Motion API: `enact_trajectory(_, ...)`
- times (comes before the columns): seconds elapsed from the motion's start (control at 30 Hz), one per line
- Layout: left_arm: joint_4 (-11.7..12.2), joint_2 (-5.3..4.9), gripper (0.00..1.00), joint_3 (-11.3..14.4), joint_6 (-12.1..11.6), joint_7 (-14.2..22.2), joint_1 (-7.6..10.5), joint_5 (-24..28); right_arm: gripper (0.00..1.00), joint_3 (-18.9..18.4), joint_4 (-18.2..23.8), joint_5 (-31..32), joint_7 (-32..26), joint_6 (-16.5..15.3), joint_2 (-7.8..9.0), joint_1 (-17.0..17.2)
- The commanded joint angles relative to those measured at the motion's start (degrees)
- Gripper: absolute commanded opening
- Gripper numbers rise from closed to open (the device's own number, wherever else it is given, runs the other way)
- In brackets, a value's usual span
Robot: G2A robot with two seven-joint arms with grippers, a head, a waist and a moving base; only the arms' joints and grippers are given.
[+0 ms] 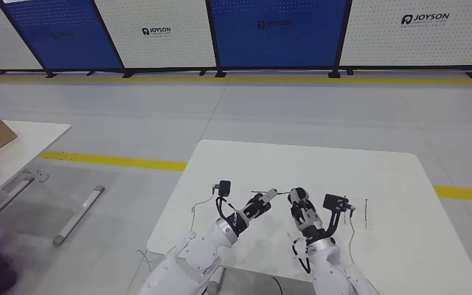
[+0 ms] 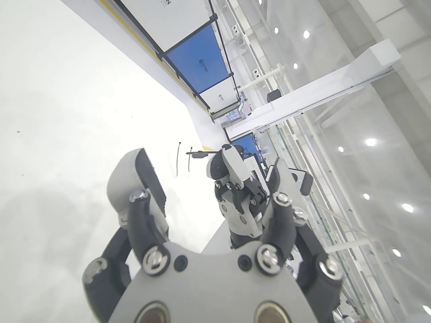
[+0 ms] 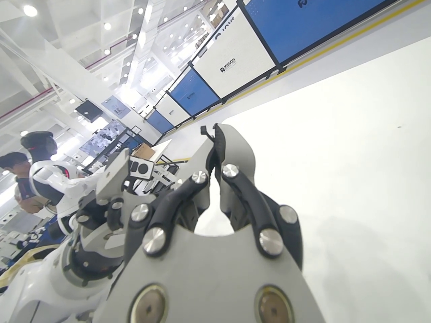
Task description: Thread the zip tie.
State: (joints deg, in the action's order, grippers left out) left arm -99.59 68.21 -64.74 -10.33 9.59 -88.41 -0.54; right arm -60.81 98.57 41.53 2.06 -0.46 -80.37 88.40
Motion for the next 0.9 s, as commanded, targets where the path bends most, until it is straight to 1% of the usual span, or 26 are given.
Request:
enact_trajectory(0.0, 0.3, 0.04, 0.11, 0.1, 0.0, 0.0, 0.25, 0.2, 0.00, 0.1, 0.0, 0.0, -0.1, 0.0, -0.02, 0.0)
enact_trajectory(0.03, 0.3, 0.05, 0.00, 0.2, 0.0, 0.0, 0.33, 0.2, 0.00, 0.1, 0.0, 0.1, -0.1, -0.1, -0.02, 0.0)
enact_trajectory(0.17, 0.2, 0.04, 0.00, 0.1, 0.1, 0.1, 0.51, 0.2, 0.00, 0.1, 0.0, 0.1, -0.1, -0.1, -0.02, 0.0)
enact_trajectory(0.73, -0.4, -0.06, 0.00, 0.2, 0.3, 0.2, 0.18, -0.9, 0.00, -0.2, 0.0, 0.5, -0.3, -0.5, 0.03, 0.2)
enact_trajectory(0.77, -0.4, -0.06, 0.36, 0.3, 0.5, 0.4, 0.16, -0.8, 0.00, -0.3, 0.0, 0.7, -0.2, -0.6, 0.06, 0.3)
enact_trajectory(0.8, -0.5, -0.06, 0.77, 0.3, 0.6, 0.5, 0.21, -0.7, 0.00, -0.4, 0.0, 0.8, -0.1, -0.6, 0.08, 0.4)
enact_trajectory(0.83, -0.5, -0.06, 0.82, 0.3, 0.7, 0.5, 0.23, -0.7, 0.00, -0.4, 0.1, 0.9, -0.1, -0.6, 0.09, 0.5)
enact_trajectory(0.87, -0.5, -0.05, 0.71, 0.3, 0.7, 0.5, 0.22, -0.6, 0.00, -0.5, 0.1, 1.0, 0.0, -0.6, 0.10, 0.5)
